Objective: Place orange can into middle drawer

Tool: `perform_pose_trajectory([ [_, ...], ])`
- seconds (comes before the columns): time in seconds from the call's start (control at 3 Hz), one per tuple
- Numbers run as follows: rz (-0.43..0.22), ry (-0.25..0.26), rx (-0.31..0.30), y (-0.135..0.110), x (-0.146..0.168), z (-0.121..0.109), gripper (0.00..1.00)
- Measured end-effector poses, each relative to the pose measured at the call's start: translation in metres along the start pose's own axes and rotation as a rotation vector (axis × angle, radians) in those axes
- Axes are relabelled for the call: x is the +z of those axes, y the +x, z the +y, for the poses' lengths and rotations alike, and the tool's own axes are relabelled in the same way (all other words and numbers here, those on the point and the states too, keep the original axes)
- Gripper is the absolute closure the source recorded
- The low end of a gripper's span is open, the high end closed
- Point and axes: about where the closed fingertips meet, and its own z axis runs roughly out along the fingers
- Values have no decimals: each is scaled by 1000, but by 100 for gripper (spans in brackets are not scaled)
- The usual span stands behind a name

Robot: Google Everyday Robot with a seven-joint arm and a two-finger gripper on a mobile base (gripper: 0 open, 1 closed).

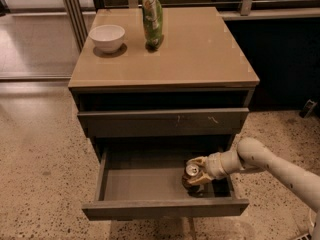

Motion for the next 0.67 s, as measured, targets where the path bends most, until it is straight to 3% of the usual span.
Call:
perform_pose_trajectory([
  [0.33, 2, -23, 24, 5, 10, -1, 100],
  [0.67, 2, -23, 24, 5, 10, -2, 82],
])
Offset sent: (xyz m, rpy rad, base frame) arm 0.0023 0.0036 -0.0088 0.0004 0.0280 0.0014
